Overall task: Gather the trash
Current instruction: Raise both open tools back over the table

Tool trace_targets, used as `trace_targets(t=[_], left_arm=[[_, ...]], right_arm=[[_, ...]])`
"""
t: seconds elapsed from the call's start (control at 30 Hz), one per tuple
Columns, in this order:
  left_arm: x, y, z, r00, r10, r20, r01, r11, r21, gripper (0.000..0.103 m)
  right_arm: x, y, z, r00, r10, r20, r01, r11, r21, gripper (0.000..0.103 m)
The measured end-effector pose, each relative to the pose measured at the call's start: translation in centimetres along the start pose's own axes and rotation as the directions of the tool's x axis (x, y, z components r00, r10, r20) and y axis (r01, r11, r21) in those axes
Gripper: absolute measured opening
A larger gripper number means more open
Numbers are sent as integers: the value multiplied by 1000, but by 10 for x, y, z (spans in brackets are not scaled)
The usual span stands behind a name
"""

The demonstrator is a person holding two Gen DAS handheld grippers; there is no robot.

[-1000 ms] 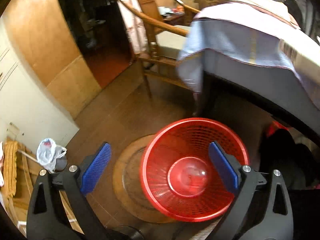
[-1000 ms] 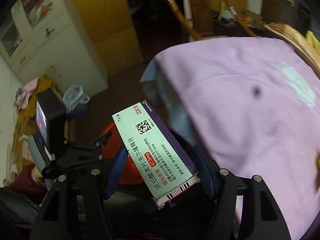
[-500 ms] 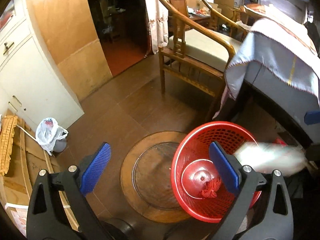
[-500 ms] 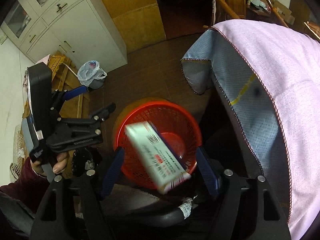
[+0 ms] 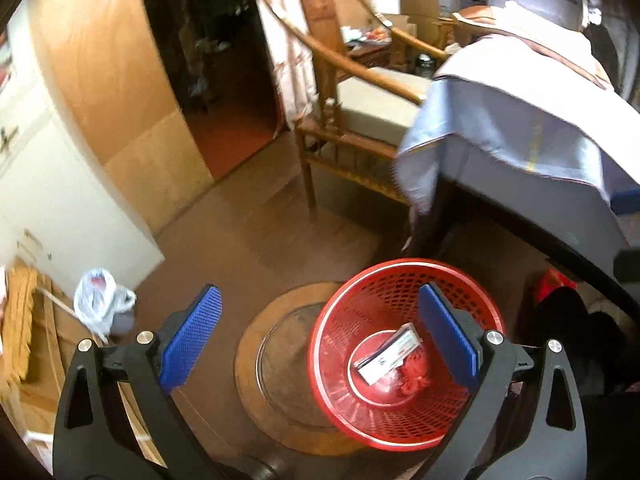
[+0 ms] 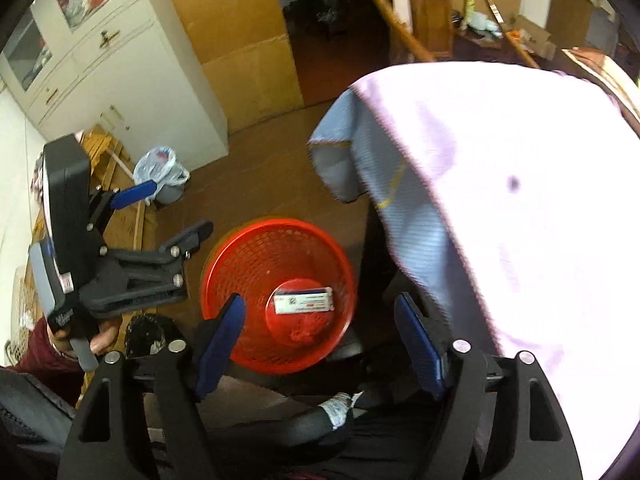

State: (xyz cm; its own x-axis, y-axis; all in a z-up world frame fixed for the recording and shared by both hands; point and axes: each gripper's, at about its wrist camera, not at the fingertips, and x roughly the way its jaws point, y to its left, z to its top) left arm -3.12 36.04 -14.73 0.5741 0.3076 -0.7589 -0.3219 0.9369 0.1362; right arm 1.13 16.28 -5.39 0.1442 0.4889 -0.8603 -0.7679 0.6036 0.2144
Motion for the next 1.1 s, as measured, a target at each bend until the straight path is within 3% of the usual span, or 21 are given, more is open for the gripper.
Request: trace_targets(t=[0.33,0.7,0.9,1.1], left_arm=[[-65,-78,33,986,-66,153,44,989,139,96],[-131,-200,49,950,-181,255,91,940,328,96],[-153,-284,47,928,-251,275,107,888,447,96],[-147,-354,55,919,-305,249,129,830,542,96]], right_arm=[[-72,-50,-38,980,-76,183,52,990,132,86],[-162,-127,-132,906,-206,370,77,940,333,91],[-206,-180,-195,840,-361,404,141,866,480,95],[-222,-234,-236,794,-483,368,185,770,611,95]])
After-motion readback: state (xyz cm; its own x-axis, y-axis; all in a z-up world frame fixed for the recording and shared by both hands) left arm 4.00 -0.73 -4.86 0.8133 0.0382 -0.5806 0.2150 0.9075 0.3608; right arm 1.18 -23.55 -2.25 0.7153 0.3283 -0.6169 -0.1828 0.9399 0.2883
